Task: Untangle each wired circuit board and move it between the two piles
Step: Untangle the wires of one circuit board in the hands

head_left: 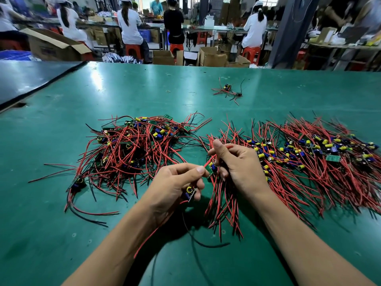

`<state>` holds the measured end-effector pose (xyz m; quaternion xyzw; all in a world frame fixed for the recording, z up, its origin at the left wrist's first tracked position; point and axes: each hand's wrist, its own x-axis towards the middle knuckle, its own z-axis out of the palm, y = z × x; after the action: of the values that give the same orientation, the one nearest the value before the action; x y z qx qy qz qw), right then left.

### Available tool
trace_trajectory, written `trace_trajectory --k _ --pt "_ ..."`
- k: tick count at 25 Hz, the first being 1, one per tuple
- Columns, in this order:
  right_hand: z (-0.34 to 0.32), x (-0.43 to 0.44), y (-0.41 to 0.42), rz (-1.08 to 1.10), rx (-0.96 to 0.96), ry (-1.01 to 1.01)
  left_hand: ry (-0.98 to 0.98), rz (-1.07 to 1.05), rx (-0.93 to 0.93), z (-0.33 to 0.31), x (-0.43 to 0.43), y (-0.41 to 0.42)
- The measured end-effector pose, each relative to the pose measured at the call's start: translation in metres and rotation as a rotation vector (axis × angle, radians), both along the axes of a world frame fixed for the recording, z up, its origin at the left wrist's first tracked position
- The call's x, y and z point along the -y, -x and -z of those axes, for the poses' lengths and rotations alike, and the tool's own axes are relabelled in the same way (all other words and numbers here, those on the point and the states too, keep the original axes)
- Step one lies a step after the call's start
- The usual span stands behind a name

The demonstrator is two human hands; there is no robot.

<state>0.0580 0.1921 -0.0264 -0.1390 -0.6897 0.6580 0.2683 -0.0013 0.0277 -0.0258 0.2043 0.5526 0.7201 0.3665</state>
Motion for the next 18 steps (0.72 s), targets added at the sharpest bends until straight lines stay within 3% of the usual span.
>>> trace_trajectory --k 4,8,14,16,18 --pt "-0.003 -0.008 -0.003 0.033 0.088 -0.313 0.026 -0.005 -0.056 0.001 0.002 0.000" --pt "-0.006 -0.020 -0.007 -0.041 0.172 -0.392 0.042 0.004 -0.094 -0.001 0.005 0.001" --pt "-0.001 -0.018 -0.006 0.157 -0.004 -0.594 0.076 -0.008 -0.137 0.000 0.002 0.001" --pt "0.000 -0.018 -0.003 0.120 0.018 -0.502 0.078 -0.022 -0.144 0.000 0.002 0.001" --pt "-0.003 -0.020 -0.004 -0.055 0.075 -0.149 0.072 -0.017 -0.136 -0.002 0.003 0.002"
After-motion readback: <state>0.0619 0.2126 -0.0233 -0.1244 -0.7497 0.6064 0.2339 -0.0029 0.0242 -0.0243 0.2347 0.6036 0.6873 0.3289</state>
